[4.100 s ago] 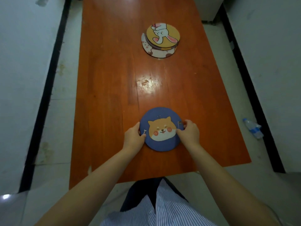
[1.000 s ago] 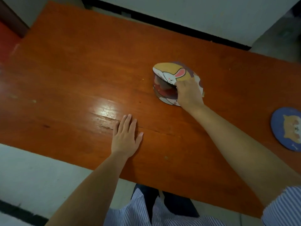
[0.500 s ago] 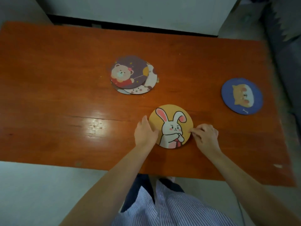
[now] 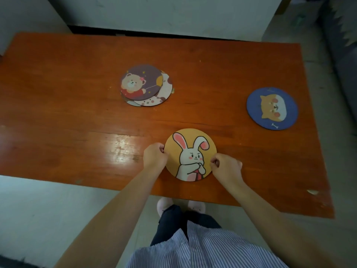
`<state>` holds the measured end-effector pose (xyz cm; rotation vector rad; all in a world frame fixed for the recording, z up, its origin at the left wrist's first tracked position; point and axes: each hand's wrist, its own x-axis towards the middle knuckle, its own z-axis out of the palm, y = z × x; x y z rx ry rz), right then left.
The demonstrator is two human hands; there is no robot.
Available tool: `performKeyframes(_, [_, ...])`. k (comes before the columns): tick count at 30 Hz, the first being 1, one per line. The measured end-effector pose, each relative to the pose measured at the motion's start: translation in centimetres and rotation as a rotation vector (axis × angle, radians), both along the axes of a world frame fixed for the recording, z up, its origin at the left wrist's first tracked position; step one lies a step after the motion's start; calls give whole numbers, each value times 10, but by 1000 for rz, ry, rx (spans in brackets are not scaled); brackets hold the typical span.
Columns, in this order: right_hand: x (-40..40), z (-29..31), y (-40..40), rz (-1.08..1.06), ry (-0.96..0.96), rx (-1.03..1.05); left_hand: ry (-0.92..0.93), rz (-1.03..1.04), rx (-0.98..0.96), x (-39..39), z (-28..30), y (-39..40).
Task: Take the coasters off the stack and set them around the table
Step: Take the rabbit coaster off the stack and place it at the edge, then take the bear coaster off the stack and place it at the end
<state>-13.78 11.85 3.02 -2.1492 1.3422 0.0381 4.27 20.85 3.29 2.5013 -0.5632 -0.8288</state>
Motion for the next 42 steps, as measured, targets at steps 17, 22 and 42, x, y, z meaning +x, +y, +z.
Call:
performKeyframes(17, [11,14,-9,269,466,90,-203,-171,189,5,1,9])
performKeyframes(22, [59,23,-19,361,468,-1,-336,-184,273,57,4,42])
performKeyframes(42, [376,17,10,81,194,-288,-420,-414,235,360,-6,151])
